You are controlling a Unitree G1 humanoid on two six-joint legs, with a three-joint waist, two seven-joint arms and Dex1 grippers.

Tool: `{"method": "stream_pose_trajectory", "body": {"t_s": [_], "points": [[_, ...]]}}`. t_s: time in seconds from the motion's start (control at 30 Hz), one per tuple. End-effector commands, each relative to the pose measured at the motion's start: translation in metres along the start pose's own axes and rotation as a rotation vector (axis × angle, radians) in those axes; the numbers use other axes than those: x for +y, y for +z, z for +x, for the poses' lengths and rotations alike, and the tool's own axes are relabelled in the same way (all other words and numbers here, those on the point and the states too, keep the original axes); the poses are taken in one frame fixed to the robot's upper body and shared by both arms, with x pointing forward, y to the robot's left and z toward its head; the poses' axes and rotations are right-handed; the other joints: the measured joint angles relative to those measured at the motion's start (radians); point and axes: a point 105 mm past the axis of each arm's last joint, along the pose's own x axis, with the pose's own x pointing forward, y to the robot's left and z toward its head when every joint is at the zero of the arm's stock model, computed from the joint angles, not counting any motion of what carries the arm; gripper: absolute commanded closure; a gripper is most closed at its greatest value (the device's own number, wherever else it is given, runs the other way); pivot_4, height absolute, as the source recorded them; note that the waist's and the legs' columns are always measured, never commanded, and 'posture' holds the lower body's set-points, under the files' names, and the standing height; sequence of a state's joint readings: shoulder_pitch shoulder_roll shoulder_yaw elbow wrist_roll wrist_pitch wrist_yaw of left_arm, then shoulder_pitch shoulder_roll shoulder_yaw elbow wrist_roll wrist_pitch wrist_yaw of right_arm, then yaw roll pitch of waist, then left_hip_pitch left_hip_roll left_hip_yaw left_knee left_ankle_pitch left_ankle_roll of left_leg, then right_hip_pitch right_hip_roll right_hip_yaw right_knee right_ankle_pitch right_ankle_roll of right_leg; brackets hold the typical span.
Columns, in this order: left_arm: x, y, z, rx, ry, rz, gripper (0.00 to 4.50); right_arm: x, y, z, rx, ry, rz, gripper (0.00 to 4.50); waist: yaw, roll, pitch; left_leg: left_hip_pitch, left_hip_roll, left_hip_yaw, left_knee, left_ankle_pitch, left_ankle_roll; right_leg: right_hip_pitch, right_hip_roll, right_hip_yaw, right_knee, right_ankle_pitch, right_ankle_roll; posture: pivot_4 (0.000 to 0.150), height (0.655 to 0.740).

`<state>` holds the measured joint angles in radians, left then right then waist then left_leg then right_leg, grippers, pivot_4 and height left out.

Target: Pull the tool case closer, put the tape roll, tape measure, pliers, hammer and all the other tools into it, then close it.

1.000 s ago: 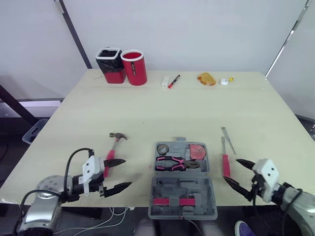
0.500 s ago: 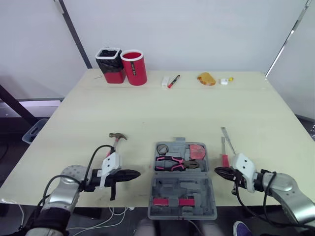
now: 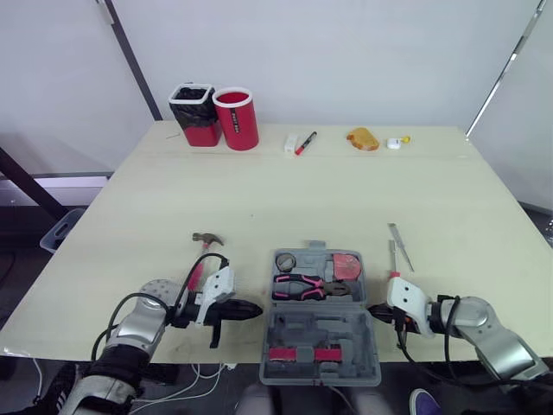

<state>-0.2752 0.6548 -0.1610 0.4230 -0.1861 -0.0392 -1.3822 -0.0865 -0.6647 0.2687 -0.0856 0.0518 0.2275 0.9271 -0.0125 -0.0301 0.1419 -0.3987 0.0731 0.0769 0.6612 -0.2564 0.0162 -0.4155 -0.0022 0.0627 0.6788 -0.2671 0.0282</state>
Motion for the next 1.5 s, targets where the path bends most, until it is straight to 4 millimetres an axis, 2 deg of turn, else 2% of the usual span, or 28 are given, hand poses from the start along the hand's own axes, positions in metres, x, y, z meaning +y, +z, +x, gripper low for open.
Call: {"method": "stream_pose_trajectory", "body": {"t_s": [0.03,0.4,0.6,0.83,1.03,1.5], "points": [[0.004,0.005,0.000,-0.006,-0.002,0.013,4.45,-0.002,0.007,-0.001,-0.022,-0.009,-0.028,4.50,0.000,0.000,0.000,0.000,0.000,0.000,0.000,0.000,0.000,0.000,0.000,0.000,0.000,0.000,0.000,0.150,0.7400],[0.009,0.009,0.021,-0.037,-0.006,0.031,4.45,-0.001,0.011,0.002,-0.035,-0.012,-0.024,4.50,0.002,0.000,0.000,-0.001,0.000,-0.001,0.004,0.000,0.000,0.001,0.000,-0.001,0.001,0.000,0.000,0.150,0.7400],[0.002,0.014,0.033,-0.076,-0.027,0.027,4.45,-0.001,0.015,0.005,-0.046,-0.011,-0.027,4.50,0.002,0.000,0.000,-0.001,0.000,-0.002,0.005,0.000,0.000,0.002,0.000,-0.001,0.001,0.000,0.000,0.150,0.7400],[0.004,0.019,0.034,-0.102,-0.010,0.034,4.45,-0.001,0.019,0.007,-0.056,-0.008,-0.027,4.50,0.003,0.000,0.000,-0.001,0.000,-0.002,0.006,0.000,0.000,0.003,0.000,-0.001,0.001,0.000,0.000,0.150,0.7400],[0.015,0.023,0.029,-0.113,0.042,0.023,4.45,-0.011,0.026,0.013,-0.081,-0.023,-0.005,4.50,0.001,0.000,0.000,-0.001,0.000,-0.002,0.007,0.000,0.000,0.003,0.000,-0.001,0.001,0.000,0.000,0.150,0.7400],[0.045,0.028,0.031,-0.075,0.147,0.021,4.45,-0.039,0.031,0.023,-0.089,-0.104,0.008,4.50,0.000,0.000,0.000,-0.001,0.000,-0.003,0.007,0.000,0.000,0.003,0.001,-0.002,0.002,0.001,0.000,0.150,0.7400]]}}
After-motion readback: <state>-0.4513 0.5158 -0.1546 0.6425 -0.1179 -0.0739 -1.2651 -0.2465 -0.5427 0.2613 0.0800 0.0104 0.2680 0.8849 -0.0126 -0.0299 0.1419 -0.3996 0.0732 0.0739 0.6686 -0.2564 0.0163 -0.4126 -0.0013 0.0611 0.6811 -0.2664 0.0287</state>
